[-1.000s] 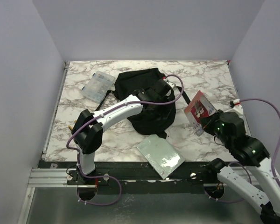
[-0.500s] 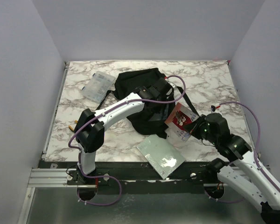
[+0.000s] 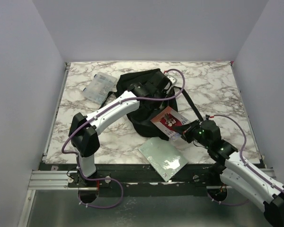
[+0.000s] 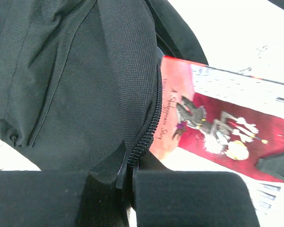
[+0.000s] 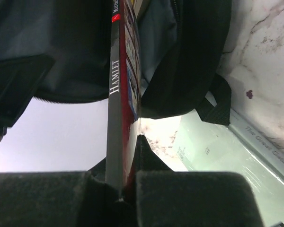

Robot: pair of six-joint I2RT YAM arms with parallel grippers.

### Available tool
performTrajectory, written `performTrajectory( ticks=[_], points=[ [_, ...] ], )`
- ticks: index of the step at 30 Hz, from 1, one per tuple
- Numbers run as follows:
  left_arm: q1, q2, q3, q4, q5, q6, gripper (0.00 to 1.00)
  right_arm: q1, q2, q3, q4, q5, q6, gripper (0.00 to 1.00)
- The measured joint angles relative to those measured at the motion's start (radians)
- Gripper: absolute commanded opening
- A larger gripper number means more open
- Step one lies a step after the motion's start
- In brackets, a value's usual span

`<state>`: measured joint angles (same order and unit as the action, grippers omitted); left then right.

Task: Pack the student bag
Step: Place the book in the student bag.

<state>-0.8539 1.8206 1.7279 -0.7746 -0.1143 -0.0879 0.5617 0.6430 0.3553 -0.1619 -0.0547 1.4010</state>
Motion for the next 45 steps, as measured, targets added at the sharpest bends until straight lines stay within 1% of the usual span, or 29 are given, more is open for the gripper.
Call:
performTrajectory(
  ticks=[3, 9, 14, 18, 19, 20, 21, 22, 23, 24, 26, 27, 28, 30, 31, 32, 34, 41, 45],
  points=[
    [0.013, -0.01, 0.003, -0.001, 0.037, 0.003, 0.0, 0.0, 0.085, -0.045, 0.148, -0.026, 0.069, 0.01],
    [0.03, -0.018, 0.003, -0.003, 0.103, -0.004, 0.0, 0.0, 0.256, -0.046, 0.437, -0.045, 0.149, 0.01],
    [0.057, -0.02, 0.003, -0.001, 0.141, -0.013, 0.0, 0.001, 0.368, -0.042, 0.573, -0.03, 0.176, 0.01],
    [0.092, -0.024, 0.003, 0.002, 0.181, -0.027, 0.0, 0.028, 0.536, 0.027, 0.627, 0.074, 0.187, 0.01],
    [0.101, -0.026, 0.003, 0.002, 0.19, -0.029, 0.0, 0.038, 0.597, 0.06, 0.645, 0.113, 0.195, 0.01],
    [0.109, -0.03, 0.003, 0.002, 0.197, -0.031, 0.0, 0.051, 0.7, 0.117, 0.685, 0.172, 0.2, 0.0],
    [0.116, -0.035, 0.003, 0.003, 0.199, -0.031, 0.0, 0.062, 0.726, 0.131, 0.696, 0.183, 0.201, 0.03],
    [0.122, -0.041, 0.003, 0.005, 0.2, -0.031, 0.0, 0.076, 0.806, 0.167, 0.736, 0.22, 0.201, 0.08],
    [0.128, -0.047, 0.003, 0.005, 0.199, -0.029, 0.0, 0.084, 0.883, 0.206, 0.782, 0.251, 0.2, 0.18],
    [0.132, -0.05, 0.003, 0.008, 0.192, -0.026, 0.0, 0.088, 0.967, 0.244, 0.835, 0.269, 0.196, 0.31],
    [0.141, -0.058, 0.002, 0.011, 0.176, -0.017, 0.0, 0.094, 1.092, 0.276, 0.935, 0.294, 0.196, 0.48],
    [0.146, -0.061, -0.001, 0.013, 0.17, -0.013, 0.0, 0.094, 1.133, 0.277, 0.967, 0.295, 0.187, 0.54],
    [0.148, -0.061, -0.001, 0.013, 0.169, -0.011, 0.0, 0.09, 1.161, 0.274, 0.981, 0.292, 0.18, 0.58],
    [0.152, -0.061, -0.002, 0.013, 0.171, -0.008, 0.0, 0.084, 1.175, 0.261, 1.02, 0.275, 0.167, 0.69],
    [0.153, -0.061, -0.002, 0.013, 0.173, -0.008, 0.0, 0.084, 1.165, 0.253, 1.036, 0.265, 0.16, 0.72],
    [0.153, -0.061, -0.002, 0.014, 0.175, -0.008, 0.0, 0.084, 1.152, 0.241, 1.045, 0.249, 0.149, 0.75],
    [0.153, -0.061, -0.002, 0.015, 0.179, -0.009, 0.0, 0.083, 1.121, 0.209, 1.041, 0.216, 0.126, 0.78],
    [0.146, -0.061, -0.002, 0.016, 0.193, -0.008, 0.0, 0.082, 0.95, 0.156, 0.88, 0.12, 0.056, 0.77],
    [0.142, -0.061, -0.002, 0.017, 0.197, -0.009, 0.0, 0.082, 0.916, 0.164, 0.794, 0.1, 0.024, 0.74]
  ],
)
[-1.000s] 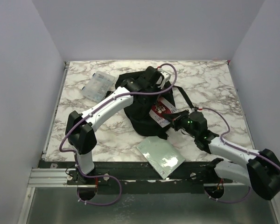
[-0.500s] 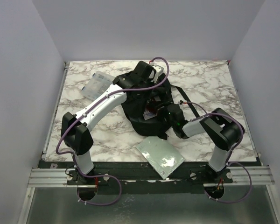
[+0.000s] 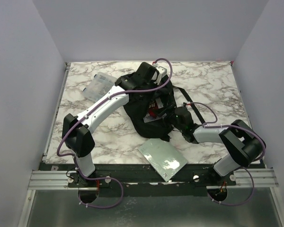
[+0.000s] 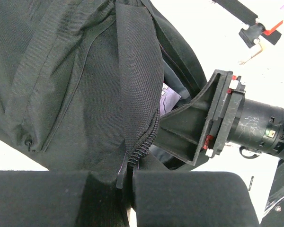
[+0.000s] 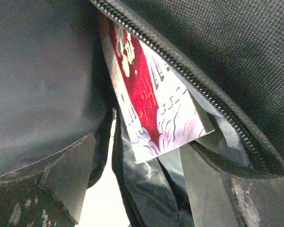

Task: Pack the student bag
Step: Place the book in the student bag.

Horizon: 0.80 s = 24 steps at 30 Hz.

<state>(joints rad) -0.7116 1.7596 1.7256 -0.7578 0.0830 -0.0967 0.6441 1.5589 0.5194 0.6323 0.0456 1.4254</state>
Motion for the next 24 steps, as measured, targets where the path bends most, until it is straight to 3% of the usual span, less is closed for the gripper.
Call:
performTrajectory(
  ticks=[8, 11, 13, 18, 24],
  points=[
    [-0.016, 0.0, 0.0, -0.001, 0.0, 0.003, 0.0, -0.004, 0.109, 0.089, -0.04, -0.04, -0.022, 0.6],
    [-0.025, 0.0, 0.0, -0.001, -0.002, 0.008, 0.0, -0.004, 0.172, 0.174, -0.056, -0.027, -0.03, 0.45],
    [-0.03, 0.0, 0.0, -0.001, -0.002, 0.01, 0.0, -0.004, 0.208, 0.249, -0.077, -0.005, -0.045, 0.43],
    [-0.044, 0.0, 0.0, 0.0, -0.016, 0.016, 0.0, -0.013, 0.232, 0.328, -0.084, 0.018, -0.072, 0.67],
    [-0.057, 0.01, -0.002, -0.001, -0.02, 0.021, 0.0, -0.021, 0.169, 0.192, -0.09, -0.005, -0.093, 0.86]
  ],
)
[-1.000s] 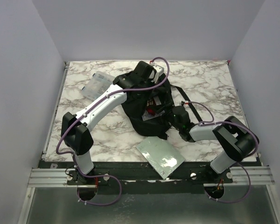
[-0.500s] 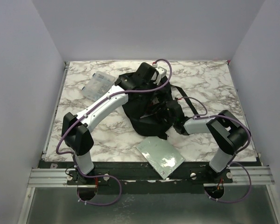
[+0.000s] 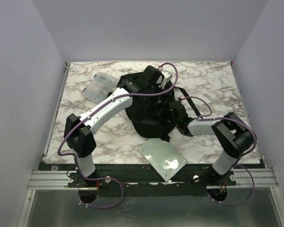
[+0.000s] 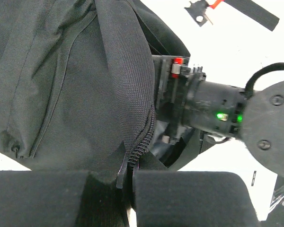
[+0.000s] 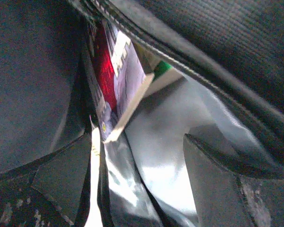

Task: Pack the student bag
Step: Place the book in the student bag.

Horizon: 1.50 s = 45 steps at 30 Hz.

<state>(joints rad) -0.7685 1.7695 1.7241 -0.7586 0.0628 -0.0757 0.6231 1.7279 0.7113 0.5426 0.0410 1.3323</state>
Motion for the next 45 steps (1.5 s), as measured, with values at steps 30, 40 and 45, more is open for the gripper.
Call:
performTrajectory(
  ticks=[30, 40, 45],
  points=[
    [-0.029, -0.432, -0.506, 0.142, 0.142, -0.271, 0.99, -0.01, -0.947, -0.224, -1.07, -0.167, -0.521, 1.0],
    [-0.135, -0.906, -1.181, 0.471, 0.253, -0.835, 0.94, -0.004, -0.937, -0.296, -1.052, -0.257, -0.518, 1.0],
    [-0.235, -0.914, -1.35, 0.602, 0.225, -1.147, 0.94, -0.003, -0.912, -0.309, -0.97, -0.293, -0.504, 1.0]
  ],
)
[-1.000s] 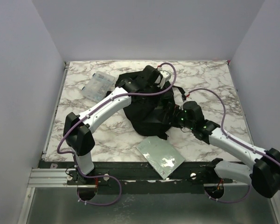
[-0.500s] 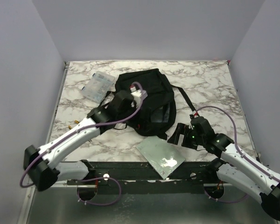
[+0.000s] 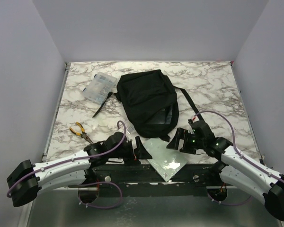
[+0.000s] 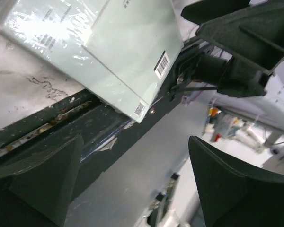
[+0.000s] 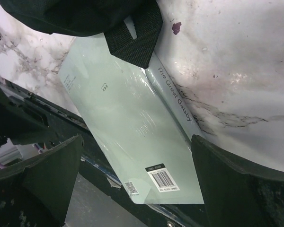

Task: Pack the student bag
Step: Pick up the book from the center of the board.

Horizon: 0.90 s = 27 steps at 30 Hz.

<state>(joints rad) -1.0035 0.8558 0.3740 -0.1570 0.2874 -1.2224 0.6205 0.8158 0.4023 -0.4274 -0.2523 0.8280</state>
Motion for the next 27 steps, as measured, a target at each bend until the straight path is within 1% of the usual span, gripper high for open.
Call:
performTrajectory(
  ticks=[4, 5, 7, 10, 12, 14, 17, 21, 27],
  points=[
    [-0.05, -0.032, -0.092, 0.107, -0.09, -0.193, 0.91, 0.0, -0.001, -0.044, 0.058, -0.019, 0.015, 1.0],
    [-0.058, -0.032, -0.104, 0.125, -0.105, -0.219, 0.91, 0.0, -0.005, -0.051, 0.065, -0.019, 0.017, 1.0],
    [-0.079, -0.012, -0.117, 0.164, -0.138, -0.281, 0.9, 0.0, -0.017, -0.059, 0.072, -0.019, 0.019, 1.0],
    [-0.106, 0.053, -0.118, 0.229, -0.161, -0.352, 0.87, 0.0, -0.035, -0.071, 0.086, -0.019, 0.03, 1.0],
    [-0.117, 0.095, -0.124, 0.273, -0.166, -0.389, 0.84, 0.0, -0.046, -0.08, 0.102, -0.019, 0.04, 1.0],
    [-0.128, 0.169, -0.141, 0.352, -0.166, -0.432, 0.83, 0.0, -0.051, -0.09, 0.121, -0.019, 0.047, 1.0],
    [-0.144, 0.249, -0.142, 0.406, -0.166, -0.473, 0.83, 0.0, -0.042, -0.092, 0.139, -0.02, 0.051, 1.0],
    [-0.172, 0.32, -0.137, 0.451, -0.166, -0.524, 0.8, 0.0, -0.009, -0.092, 0.168, -0.021, 0.051, 1.0],
    [-0.187, 0.398, -0.135, 0.504, -0.183, -0.574, 0.79, 0.0, 0.004, -0.095, 0.186, -0.023, 0.051, 1.0]
  ],
)
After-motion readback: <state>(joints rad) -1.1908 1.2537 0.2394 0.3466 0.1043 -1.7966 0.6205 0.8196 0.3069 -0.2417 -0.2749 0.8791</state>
